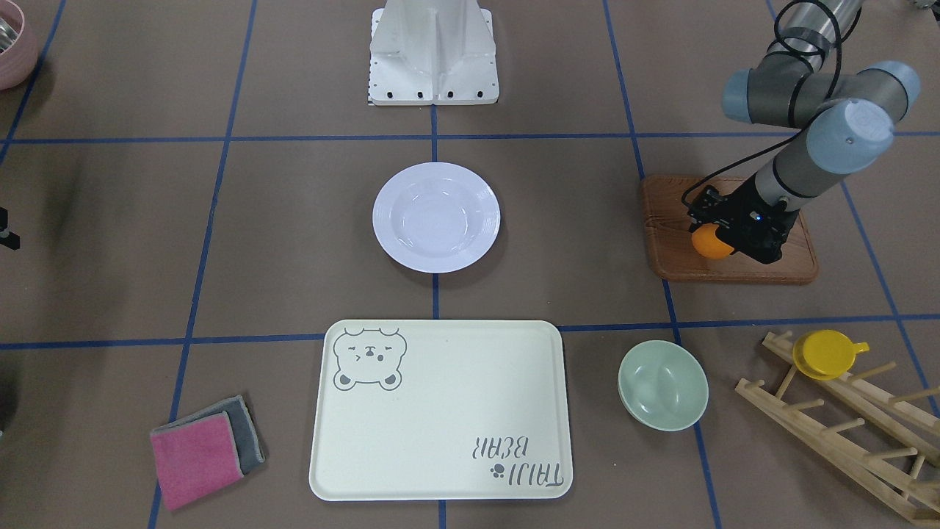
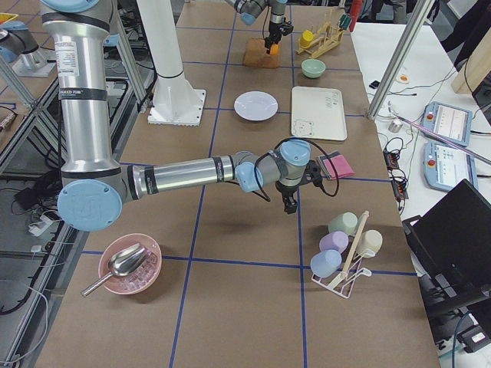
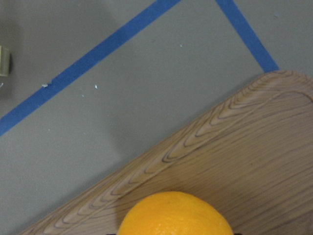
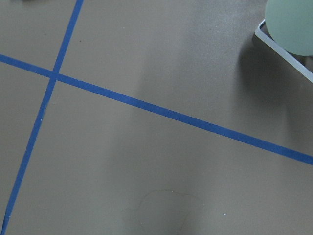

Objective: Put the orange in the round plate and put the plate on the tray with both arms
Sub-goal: 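Carry the orange with the left gripper and lower it onto the white plate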

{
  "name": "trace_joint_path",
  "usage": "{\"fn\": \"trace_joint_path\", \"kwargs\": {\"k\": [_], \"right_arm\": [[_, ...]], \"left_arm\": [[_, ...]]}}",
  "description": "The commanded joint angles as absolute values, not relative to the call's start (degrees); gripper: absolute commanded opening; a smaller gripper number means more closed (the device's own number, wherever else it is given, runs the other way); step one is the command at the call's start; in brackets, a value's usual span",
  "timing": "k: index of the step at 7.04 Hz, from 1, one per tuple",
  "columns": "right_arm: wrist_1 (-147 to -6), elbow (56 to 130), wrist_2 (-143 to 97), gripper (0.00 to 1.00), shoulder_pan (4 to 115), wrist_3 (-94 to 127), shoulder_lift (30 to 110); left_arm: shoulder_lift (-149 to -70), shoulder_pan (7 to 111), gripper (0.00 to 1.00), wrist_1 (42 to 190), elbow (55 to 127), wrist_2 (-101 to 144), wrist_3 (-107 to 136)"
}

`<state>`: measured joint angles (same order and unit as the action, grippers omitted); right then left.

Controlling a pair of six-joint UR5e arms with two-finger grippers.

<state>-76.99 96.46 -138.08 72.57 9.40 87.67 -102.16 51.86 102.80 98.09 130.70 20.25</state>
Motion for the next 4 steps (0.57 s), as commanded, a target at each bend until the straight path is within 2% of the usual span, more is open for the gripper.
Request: {"fn": "trace_joint_path", "kwargs": {"k": [1, 3, 4], "right_arm": [[-77.0, 96.4, -138.1, 1.00, 72.4, 9.4, 87.5], [-77.0, 96.2, -138.1, 1.00, 72.2, 9.4, 87.3], [-77.0, 96.0, -138.1, 1.00, 72.2, 9.4, 87.3]], "left_arm": [[-115.7, 51.0, 0.00, 87.9, 102.8, 132.8, 36.7], [-125.1, 38.7, 0.00, 86.3, 102.4, 125.7, 54.2], [-130.9, 33.6, 0.00, 86.3, 98.6, 119.9, 57.4]]}}
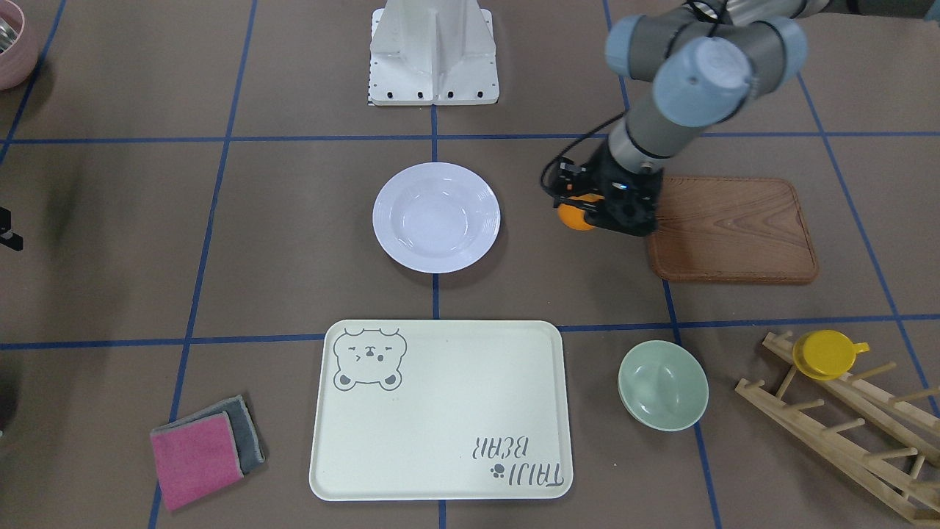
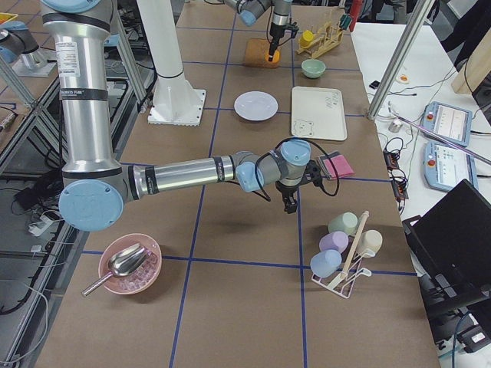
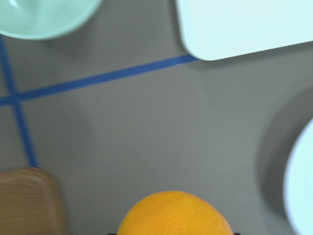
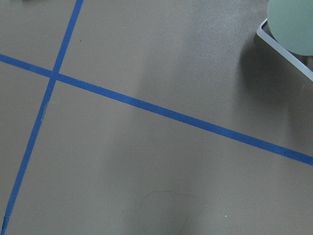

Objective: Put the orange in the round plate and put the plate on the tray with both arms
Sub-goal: 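Carry the orange with the left gripper and lower it onto the white plate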

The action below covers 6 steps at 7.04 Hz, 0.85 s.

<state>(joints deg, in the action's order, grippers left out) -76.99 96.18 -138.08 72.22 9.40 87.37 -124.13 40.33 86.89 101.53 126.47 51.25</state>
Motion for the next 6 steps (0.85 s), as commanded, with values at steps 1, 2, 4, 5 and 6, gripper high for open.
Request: {"fn": "trace_joint_path", "kwargs": {"k": [1, 2, 4, 5, 6], "right_arm": [[-77.0, 96.0, -138.1, 1.00, 72.2, 9.4, 87.3], [-77.0, 95.9, -138.1, 1.00, 72.2, 9.4, 87.3], [-75.5, 95.5, -138.2, 1.00, 72.1, 9.5, 87.3], [-75.3, 95.4, -138.1, 1.00, 72.1, 9.5, 87.3], [-75.3, 95.4, -138.2, 1.00, 72.0, 9.5, 87.3]], "left_arm": [[-137.7, 32.3, 0.00, 86.1, 91.2, 117.4, 58.9], [-142.2, 28.9, 0.00, 86.0, 86.0, 114.9, 60.3], [-142.3, 25.4, 0.00, 87.9, 83.2, 110.5, 63.1], [-141.6, 25.1, 0.00, 88.2, 82.8, 110.4, 63.3], [-141.3, 25.1, 0.00, 88.3, 82.8, 110.4, 63.4]]}}
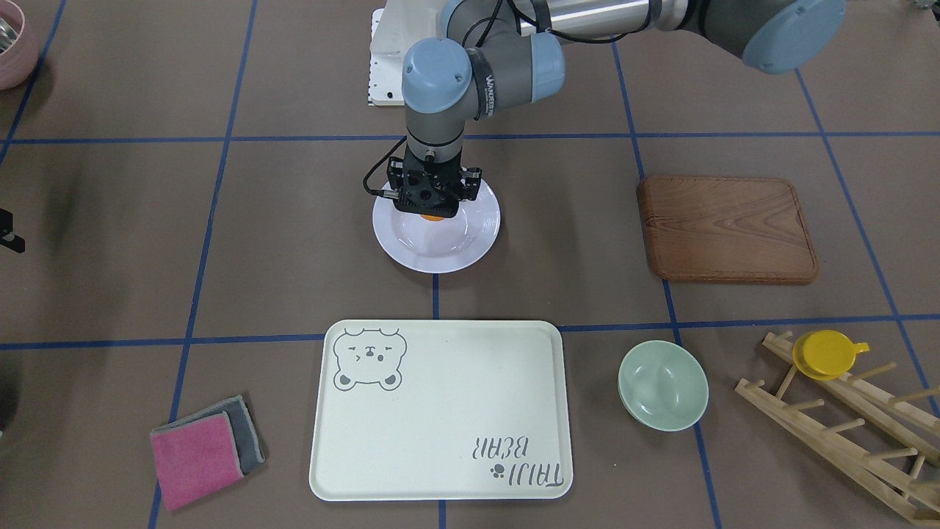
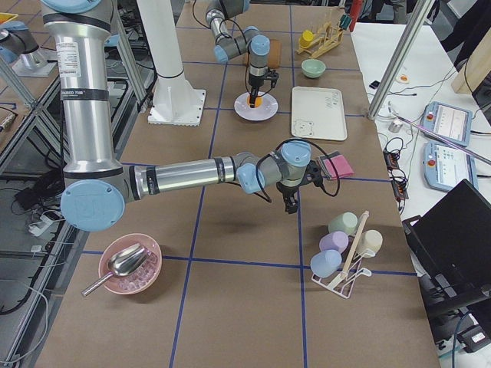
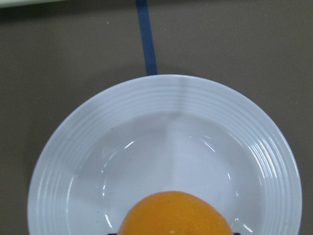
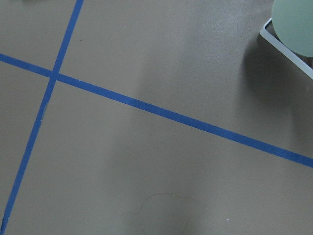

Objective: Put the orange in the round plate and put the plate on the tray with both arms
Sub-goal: 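Carry the orange with the left gripper and lower it onto the white plate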

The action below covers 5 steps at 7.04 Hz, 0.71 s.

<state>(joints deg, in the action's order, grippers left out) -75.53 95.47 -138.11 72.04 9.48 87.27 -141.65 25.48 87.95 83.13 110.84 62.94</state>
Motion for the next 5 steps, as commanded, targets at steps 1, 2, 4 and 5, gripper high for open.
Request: {"fn": "trace_joint_path", "kwargs": {"k": [1, 2, 4, 5], "right_arm": [[-75.3, 95.4, -138.2, 1.00, 72.0, 9.5, 87.3], [-75.3, 95.4, -138.2, 1.00, 71.9, 9.5, 87.3], [-75.3, 95.4, -138.2, 1.00, 71.7, 9.5, 87.3], [-75.3, 95.4, -138.2, 1.00, 71.7, 9.5, 87.3]], "left_arm": [[-141.3, 25.1, 0.00, 88.3, 82.8, 110.4, 63.3], [-141.3, 25.2, 0.09, 88.3, 82.4, 110.3, 63.1], [-141.5, 25.2, 0.52, 89.3, 81.1, 108.4, 62.9], [-141.4, 25.2, 1.00, 91.9, 79.1, 108.2, 62.9]]}}
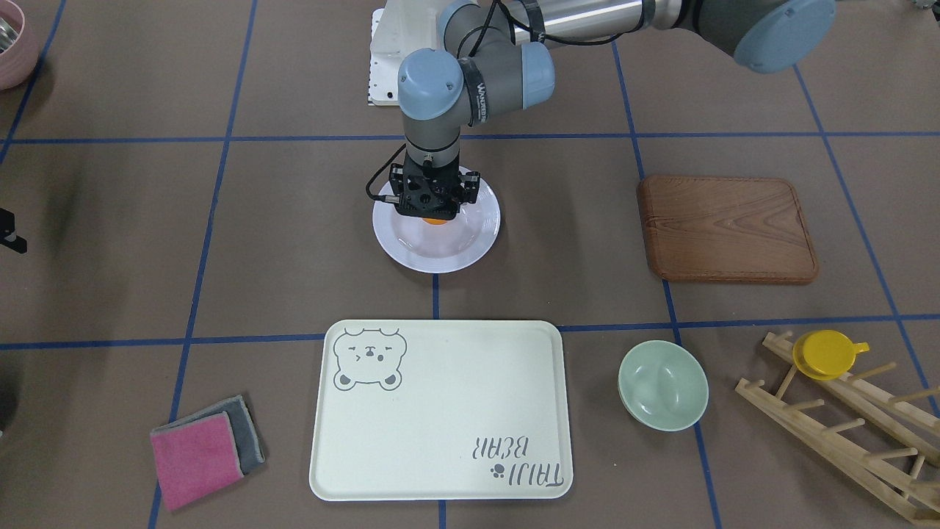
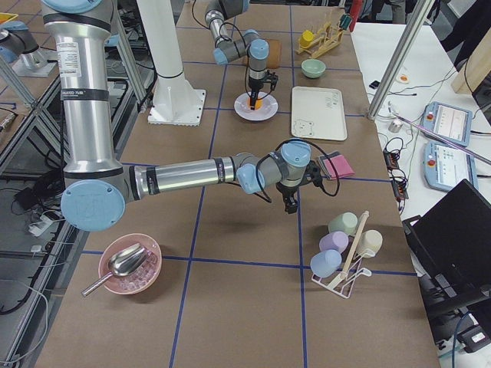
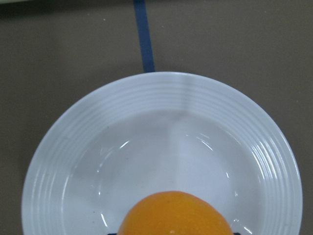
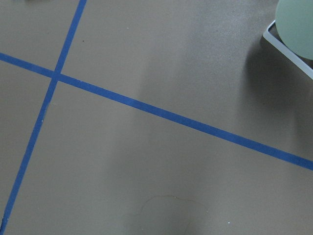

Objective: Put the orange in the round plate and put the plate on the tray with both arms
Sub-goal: 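Carry the orange with the left gripper and lower it onto the white plate, then open the left gripper and withdraw it while the right gripper reaches toward the plate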

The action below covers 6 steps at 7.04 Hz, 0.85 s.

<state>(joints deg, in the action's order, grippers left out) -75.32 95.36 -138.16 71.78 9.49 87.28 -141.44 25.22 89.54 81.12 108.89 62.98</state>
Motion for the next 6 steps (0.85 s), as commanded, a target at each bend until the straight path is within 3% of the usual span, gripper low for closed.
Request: {"fn": "trace_joint_path", "kwargs": {"k": [1, 4, 6], "right_arm": [[-75.3, 95.4, -138.3, 1.00, 71.7, 9.5, 87.3], [-75.3, 96.5, -138.5, 1.00, 71.5, 10.0, 87.3], [-75.2, 102.2, -138.5, 1.00, 66.5, 20.4, 87.4]], "left_arm": [[-141.4, 25.4, 1.00, 92.9, 78.7, 107.6, 62.9], [-141.0, 28.2, 1.00, 91.9, 84.4, 108.0, 62.9], [-129.4, 34.9, 1.00, 89.8, 100.7, 114.6, 59.7]]}}
